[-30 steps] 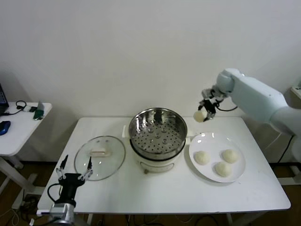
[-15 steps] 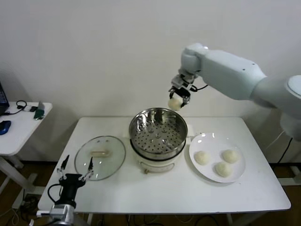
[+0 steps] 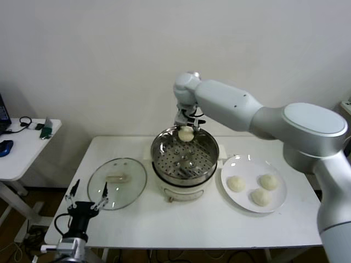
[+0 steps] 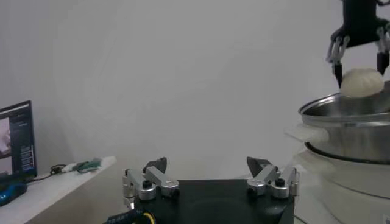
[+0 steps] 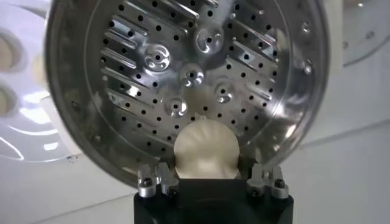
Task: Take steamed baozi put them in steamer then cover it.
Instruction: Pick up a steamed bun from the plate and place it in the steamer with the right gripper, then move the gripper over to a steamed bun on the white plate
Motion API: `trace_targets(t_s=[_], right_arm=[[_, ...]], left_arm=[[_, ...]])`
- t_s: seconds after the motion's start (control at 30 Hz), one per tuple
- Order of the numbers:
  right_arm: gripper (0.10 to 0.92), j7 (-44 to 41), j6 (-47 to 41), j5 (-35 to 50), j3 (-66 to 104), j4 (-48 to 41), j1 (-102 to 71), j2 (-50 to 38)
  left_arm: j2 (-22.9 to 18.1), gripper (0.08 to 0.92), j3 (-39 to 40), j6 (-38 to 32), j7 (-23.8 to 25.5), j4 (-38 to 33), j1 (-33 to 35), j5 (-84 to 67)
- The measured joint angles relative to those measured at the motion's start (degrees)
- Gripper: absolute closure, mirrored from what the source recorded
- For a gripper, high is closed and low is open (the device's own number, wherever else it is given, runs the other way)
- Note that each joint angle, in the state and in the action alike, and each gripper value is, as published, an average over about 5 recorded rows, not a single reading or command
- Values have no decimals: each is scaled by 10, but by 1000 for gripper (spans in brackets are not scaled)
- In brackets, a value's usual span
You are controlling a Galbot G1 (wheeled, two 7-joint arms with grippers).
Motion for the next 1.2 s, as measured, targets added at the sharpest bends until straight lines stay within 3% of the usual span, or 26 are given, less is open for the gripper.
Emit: trace_targets(t_s=[0.4, 0.6, 0.77, 0.97, 1.2], right_arm=[[337, 7, 16, -63, 19, -23, -48, 15], [229, 7, 18, -74, 27, -23, -55, 16], [204, -3, 20, -72, 29, -16, -50, 10], [202, -24, 9, -37, 23, 4, -28, -6], [203, -45, -49, 82, -8, 49, 33, -54]], left_arm=[[-1, 177, -2, 0, 0, 4, 3, -1], [-1, 177, -2, 0, 0, 6, 3, -2], [-1, 177, -2, 0, 0, 5, 2, -1], [-1, 177, -3, 1, 0, 2, 3, -1], [4, 177, -6, 0, 0, -6, 7, -1]])
